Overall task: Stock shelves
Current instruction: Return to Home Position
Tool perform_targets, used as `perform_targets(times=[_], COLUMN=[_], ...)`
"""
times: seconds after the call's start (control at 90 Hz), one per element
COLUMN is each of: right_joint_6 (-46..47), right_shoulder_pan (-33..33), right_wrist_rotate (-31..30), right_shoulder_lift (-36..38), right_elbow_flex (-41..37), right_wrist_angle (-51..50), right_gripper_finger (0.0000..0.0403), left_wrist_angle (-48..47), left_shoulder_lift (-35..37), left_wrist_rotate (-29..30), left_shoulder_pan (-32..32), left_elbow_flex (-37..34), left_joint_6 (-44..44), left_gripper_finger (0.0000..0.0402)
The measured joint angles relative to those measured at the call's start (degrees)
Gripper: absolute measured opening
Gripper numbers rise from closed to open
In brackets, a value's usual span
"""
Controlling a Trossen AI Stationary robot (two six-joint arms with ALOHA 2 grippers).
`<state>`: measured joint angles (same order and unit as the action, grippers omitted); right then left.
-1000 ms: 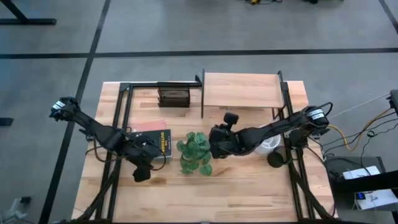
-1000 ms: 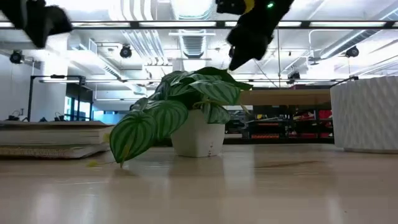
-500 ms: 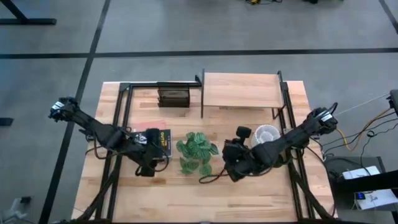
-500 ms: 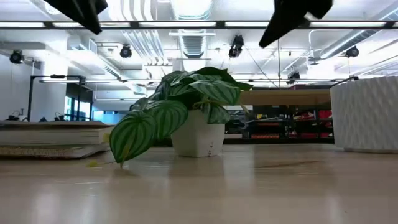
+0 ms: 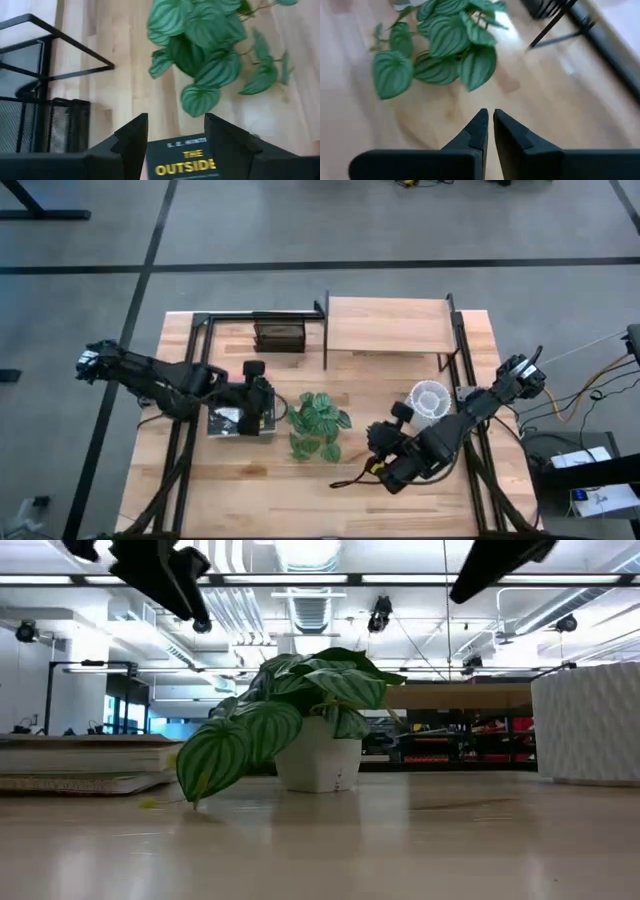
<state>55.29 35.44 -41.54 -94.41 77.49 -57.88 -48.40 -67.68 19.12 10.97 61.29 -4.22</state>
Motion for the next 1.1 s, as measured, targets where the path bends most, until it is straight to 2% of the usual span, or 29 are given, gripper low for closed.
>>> perform_targets(times=[0.089, 0.333, 0.478, 0.722, 1.0, 1.1], right_joint_6=[4.3, 11.3, 12.2, 9.1, -1.3, -3.6], right_shoulder_pan=[1.1, 3.8, 5.0, 7.1, 8.6, 8.1], right_wrist_rotate=[0.1, 0.0, -0.9, -8.4, -14.0, -14.6], right_shoulder_lift=[0.0, 0.0, 0.0, -0.3, 1.7, 3.9], right_elbow_flex=[0.0, 0.0, 0.0, -0.1, -0.1, -0.1], right_wrist_angle=[0.2, 0.4, 1.0, 3.1, 5.6, 5.8], right_gripper_finger=[0.0014, 0.0014, 0.0014, 0.0014, 0.0014, 0.0014], left_wrist_angle=[2.1, 10.3, 13.5, 19.5, 22.4, 23.6], left_shoulder_lift=[0.0, 0.0, -0.1, -0.3, -0.3, -0.2], left_wrist_rotate=[-3.0, -16.7, -18.7, -19.4, -25.3, -30.0], left_shoulder_pan=[-3.6, -13.7, -18.0, -19.4, -19.3, -19.3], left_elbow_flex=[-0.4, -3.6, -6.3, -12.0, -14.8, -15.9], left_joint_6=[-4.5, -14.3, -15.2, -15.0, -9.6, -6.9], left_gripper_finger=[0.0169, 0.0159, 0.0156, 0.0155, 0.0162, 0.0167])
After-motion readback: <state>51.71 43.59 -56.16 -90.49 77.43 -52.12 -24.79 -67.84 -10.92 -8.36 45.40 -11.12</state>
